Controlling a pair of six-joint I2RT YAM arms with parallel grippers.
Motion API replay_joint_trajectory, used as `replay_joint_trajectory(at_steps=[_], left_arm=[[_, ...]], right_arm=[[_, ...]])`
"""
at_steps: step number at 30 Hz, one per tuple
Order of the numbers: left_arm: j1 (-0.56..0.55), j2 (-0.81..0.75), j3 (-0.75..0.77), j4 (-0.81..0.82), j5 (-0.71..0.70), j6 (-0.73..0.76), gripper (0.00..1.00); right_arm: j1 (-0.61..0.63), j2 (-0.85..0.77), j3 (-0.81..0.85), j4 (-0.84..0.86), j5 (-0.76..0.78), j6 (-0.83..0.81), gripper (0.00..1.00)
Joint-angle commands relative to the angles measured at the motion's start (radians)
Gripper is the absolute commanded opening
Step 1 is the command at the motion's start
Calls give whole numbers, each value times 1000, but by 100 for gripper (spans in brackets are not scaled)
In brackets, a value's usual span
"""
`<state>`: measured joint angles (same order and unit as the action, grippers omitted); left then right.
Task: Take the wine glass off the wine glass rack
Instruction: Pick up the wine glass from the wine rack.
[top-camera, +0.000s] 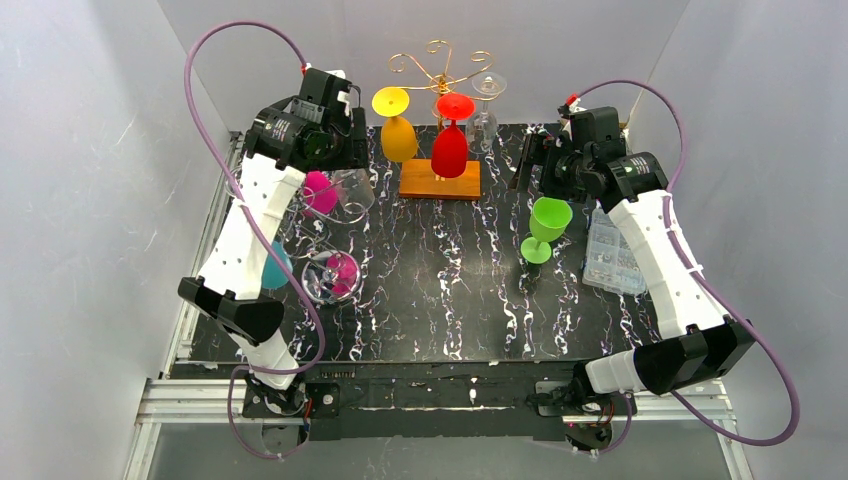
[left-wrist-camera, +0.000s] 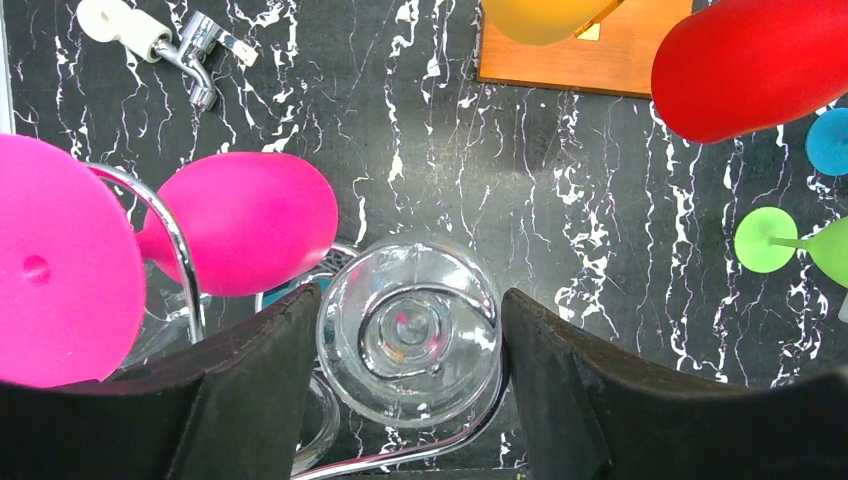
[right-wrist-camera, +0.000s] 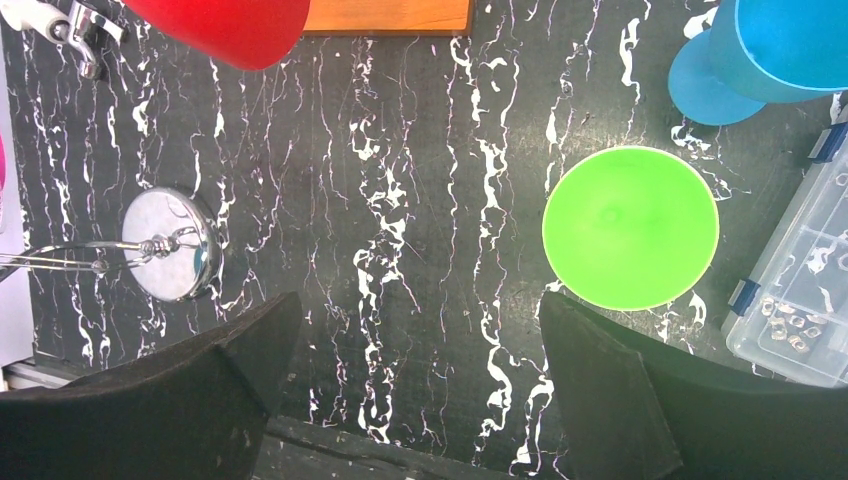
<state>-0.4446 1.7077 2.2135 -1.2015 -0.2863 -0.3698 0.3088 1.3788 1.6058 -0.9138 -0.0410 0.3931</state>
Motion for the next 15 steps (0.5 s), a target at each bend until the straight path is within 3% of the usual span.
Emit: replay_joint_trajectory(at_steps=[1,15], left_arm=[[10,-55,41,-9,8,17,67],[10,-67,51,-9,8,19,62]], right_arm=[[4,-21,-5,31,1,5,98],[6,-18,2,22,9,3,98]])
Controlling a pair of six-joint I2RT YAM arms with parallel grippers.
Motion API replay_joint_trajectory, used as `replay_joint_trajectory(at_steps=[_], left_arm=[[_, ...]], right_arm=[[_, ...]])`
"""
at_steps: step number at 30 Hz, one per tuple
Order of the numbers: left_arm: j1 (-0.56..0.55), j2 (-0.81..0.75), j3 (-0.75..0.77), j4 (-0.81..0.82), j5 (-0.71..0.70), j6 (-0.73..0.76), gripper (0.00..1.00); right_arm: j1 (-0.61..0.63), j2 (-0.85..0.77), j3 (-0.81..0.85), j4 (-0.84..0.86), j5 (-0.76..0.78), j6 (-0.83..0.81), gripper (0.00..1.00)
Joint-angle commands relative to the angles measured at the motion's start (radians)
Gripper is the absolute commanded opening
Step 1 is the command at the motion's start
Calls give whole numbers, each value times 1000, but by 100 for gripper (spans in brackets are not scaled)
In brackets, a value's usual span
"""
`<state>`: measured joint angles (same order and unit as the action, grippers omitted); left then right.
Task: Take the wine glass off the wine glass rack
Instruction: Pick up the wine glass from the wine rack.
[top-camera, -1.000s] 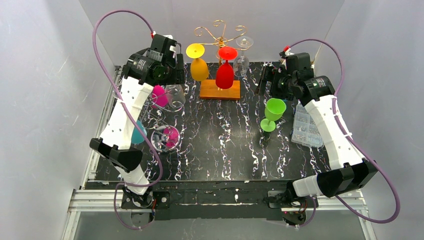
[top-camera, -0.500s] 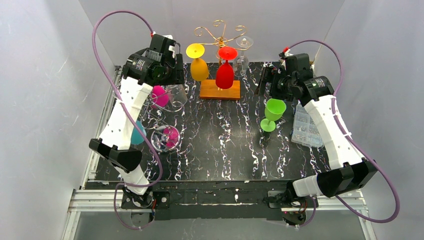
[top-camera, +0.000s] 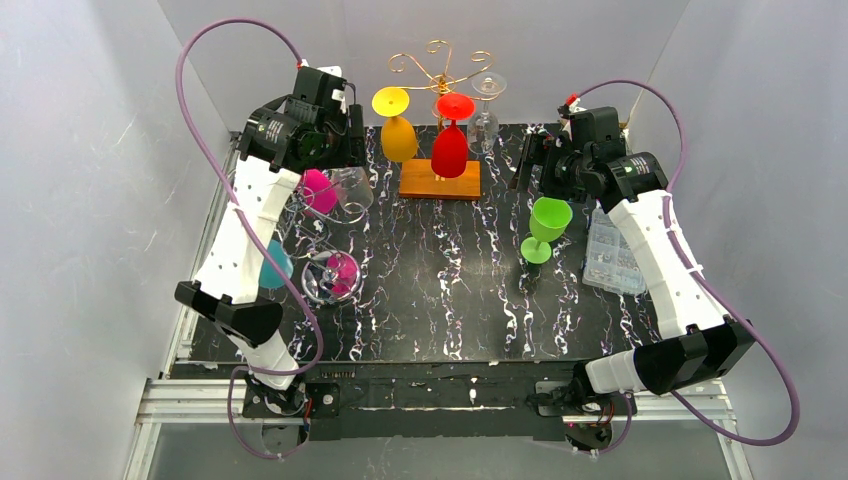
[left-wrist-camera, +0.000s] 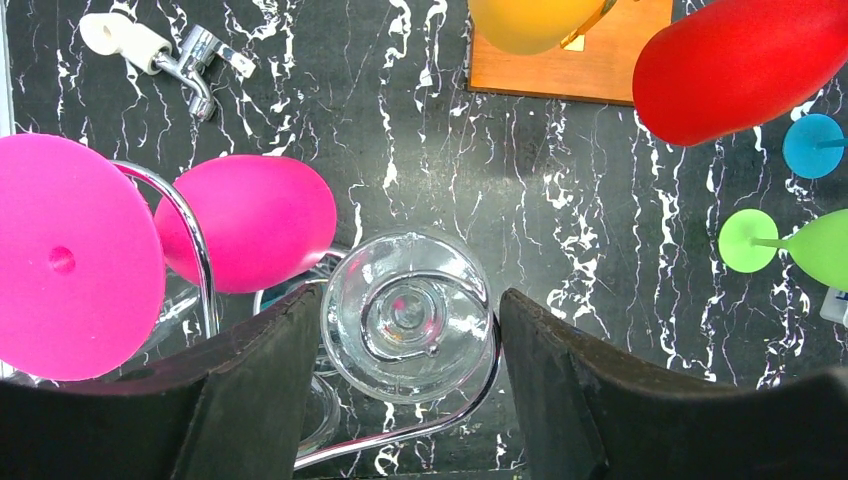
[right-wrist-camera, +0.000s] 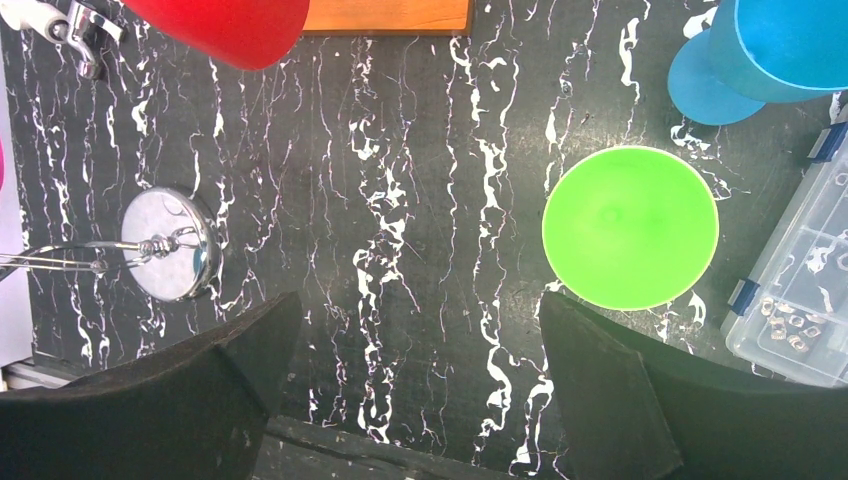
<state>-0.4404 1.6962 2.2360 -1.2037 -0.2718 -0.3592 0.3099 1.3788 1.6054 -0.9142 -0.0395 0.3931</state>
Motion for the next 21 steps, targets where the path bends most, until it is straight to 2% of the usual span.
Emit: replay_joint_trajectory(at_steps=[1,6,8,10,21], left_arm=[[6,-57,28,-7,-6,8,61],[5,-61,30,-7,-2,8,61],[6,-58,35,-9,1,10,67],[6,-61,34,-8,-3,9,68],[6,-65,25,-7,-6,3,61]], right_arm=[[6,-18,2,22,10,3,98],[6,-18,1,20,14,3,98],[7,-20,1,20,15,3,98],[8,-21,-2,20,16,4,98],[9,-26,-13,24,20,4,99]])
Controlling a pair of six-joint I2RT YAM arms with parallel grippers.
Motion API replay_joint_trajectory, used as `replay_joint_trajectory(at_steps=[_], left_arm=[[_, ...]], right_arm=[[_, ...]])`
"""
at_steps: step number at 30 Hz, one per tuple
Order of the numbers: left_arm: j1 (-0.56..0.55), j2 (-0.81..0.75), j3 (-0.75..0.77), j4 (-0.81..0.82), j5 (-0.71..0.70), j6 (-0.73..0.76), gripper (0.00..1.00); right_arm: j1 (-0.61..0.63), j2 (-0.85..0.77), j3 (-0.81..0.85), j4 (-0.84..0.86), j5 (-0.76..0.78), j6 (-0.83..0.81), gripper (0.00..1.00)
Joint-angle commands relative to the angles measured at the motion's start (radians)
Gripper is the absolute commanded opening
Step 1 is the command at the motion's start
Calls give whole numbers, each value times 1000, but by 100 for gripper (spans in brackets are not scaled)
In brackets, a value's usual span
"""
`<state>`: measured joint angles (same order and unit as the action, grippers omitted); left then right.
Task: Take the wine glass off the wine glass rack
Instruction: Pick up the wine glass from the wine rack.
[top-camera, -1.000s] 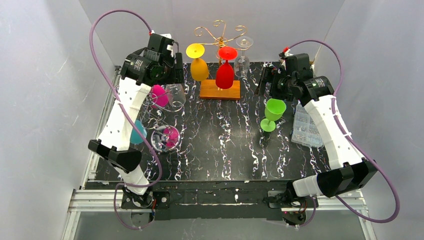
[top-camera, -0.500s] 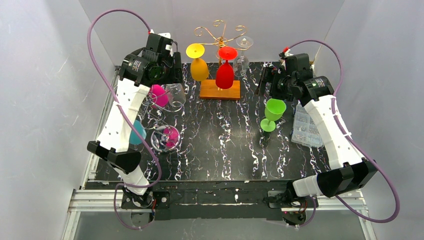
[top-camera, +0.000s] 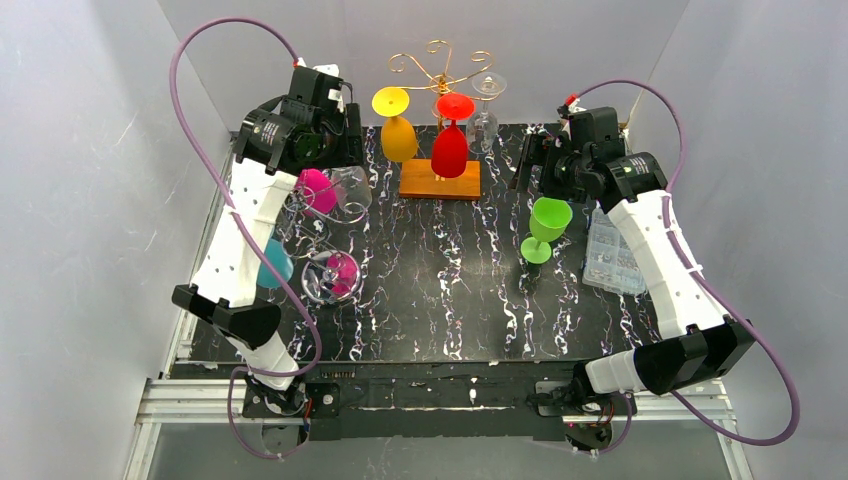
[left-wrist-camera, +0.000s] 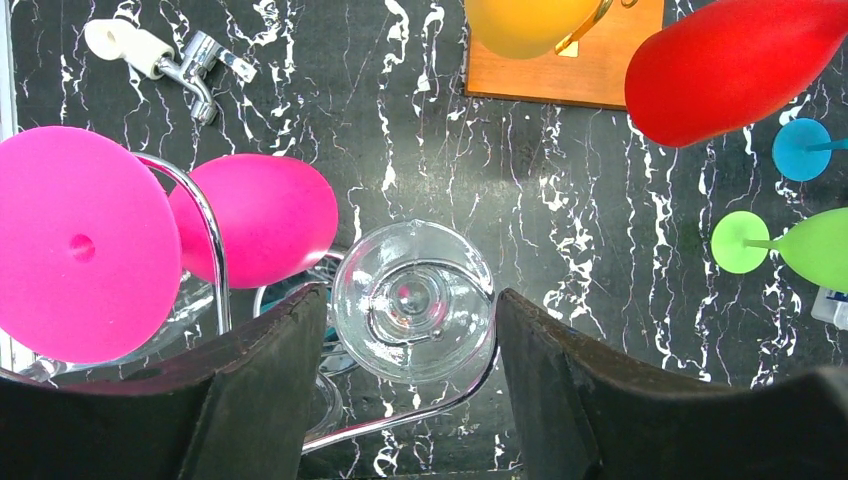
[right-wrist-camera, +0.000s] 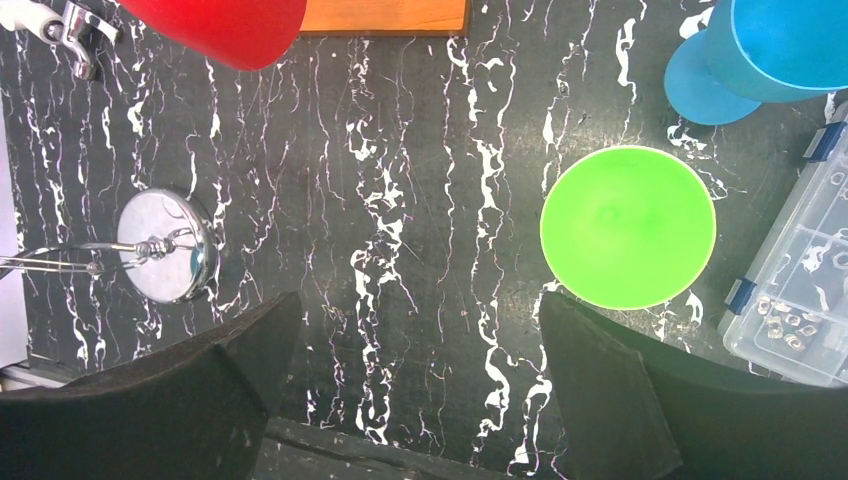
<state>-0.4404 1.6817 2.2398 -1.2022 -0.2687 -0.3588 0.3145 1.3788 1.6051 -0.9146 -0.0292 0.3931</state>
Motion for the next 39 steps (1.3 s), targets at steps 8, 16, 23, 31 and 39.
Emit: replay_joint_trajectory(at_steps=[8,16,23,31,39], left_arm=[[8,-56,12,-7,-9,3,53],[8,-69,20,-7,16,19,44],[7,-84,27,-7,27,31,42],[7,-90,30,-8,56,30,42],[7,-98,33,-4,66,28,42]], right_arm=[[5,-27,-13,23,12,7,98],[11,-25,14,20,-4,9,98],[101,-3,32,82,-52,60,98],[254,50,41,245,-106,167,98],[329,63,-21,496,-154,309,98]])
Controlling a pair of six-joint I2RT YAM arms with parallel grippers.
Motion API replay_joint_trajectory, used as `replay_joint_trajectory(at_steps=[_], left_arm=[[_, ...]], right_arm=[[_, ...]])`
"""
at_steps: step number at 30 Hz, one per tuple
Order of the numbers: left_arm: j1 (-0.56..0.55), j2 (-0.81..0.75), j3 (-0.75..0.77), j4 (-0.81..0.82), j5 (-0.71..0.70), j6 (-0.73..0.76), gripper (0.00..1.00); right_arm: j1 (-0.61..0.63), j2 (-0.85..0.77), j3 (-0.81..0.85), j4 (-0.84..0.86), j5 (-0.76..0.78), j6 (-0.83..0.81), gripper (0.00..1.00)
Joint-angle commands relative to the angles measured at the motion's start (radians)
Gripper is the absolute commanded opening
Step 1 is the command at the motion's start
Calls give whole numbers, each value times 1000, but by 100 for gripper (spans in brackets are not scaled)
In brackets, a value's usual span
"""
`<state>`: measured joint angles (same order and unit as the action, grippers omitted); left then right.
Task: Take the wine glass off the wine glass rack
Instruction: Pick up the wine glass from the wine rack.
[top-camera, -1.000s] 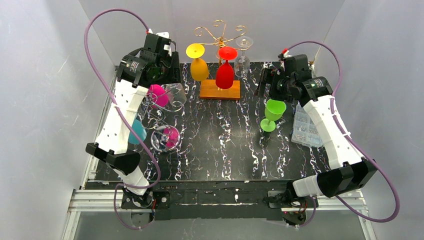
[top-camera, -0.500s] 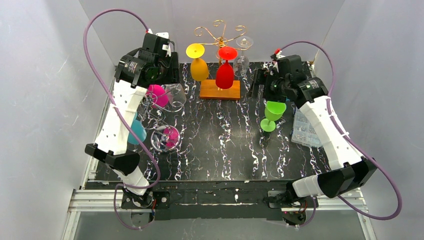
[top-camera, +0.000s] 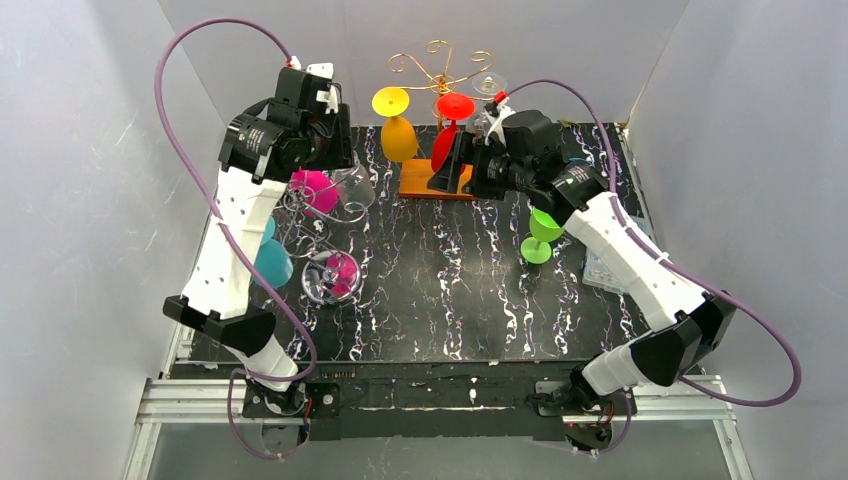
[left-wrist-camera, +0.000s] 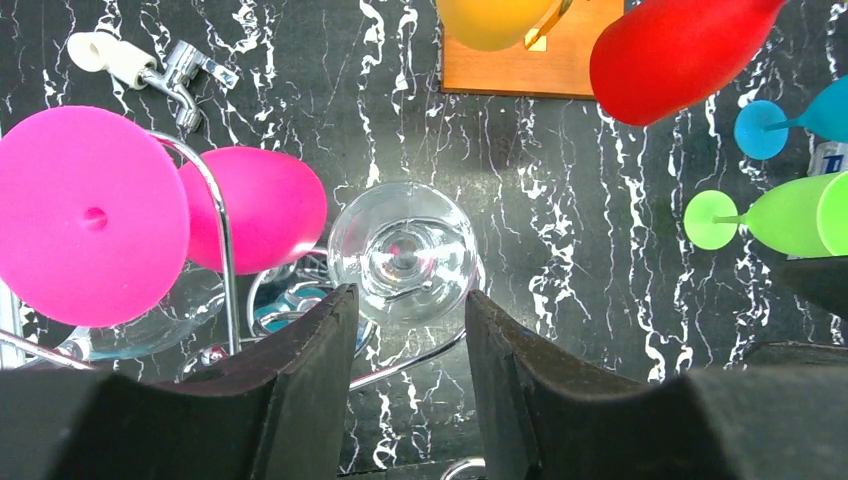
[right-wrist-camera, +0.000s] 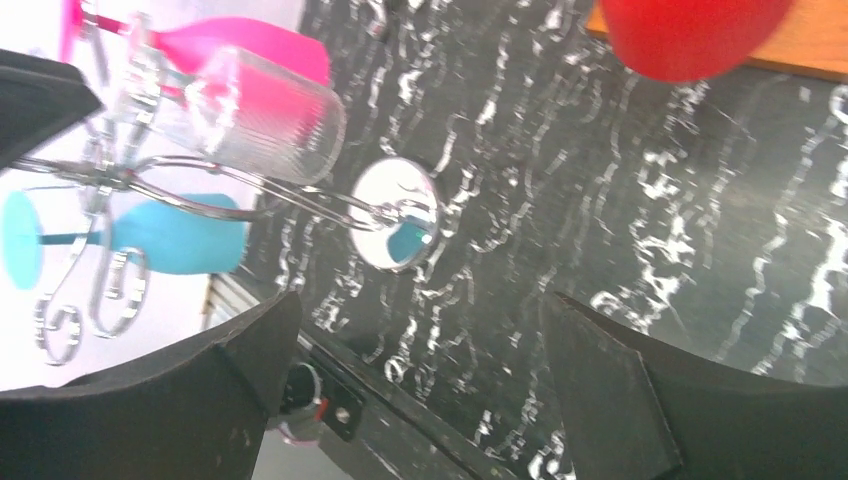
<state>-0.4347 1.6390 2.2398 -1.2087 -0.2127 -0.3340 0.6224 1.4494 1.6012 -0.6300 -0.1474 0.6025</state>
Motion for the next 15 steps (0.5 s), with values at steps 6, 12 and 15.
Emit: replay_joint_trajectory(at_steps=[6,12,15], left_arm=[[2,-58,27,-2,-15,-1,43],[2,-61,31,-22,-83,-15,57],[16,-63,21,-32,-76,-32,60]], right_arm=[[59,42,-35,306,-33,164,98],[111,116,42,357,-11,182,92],[123,150,77,372,3,186,86]])
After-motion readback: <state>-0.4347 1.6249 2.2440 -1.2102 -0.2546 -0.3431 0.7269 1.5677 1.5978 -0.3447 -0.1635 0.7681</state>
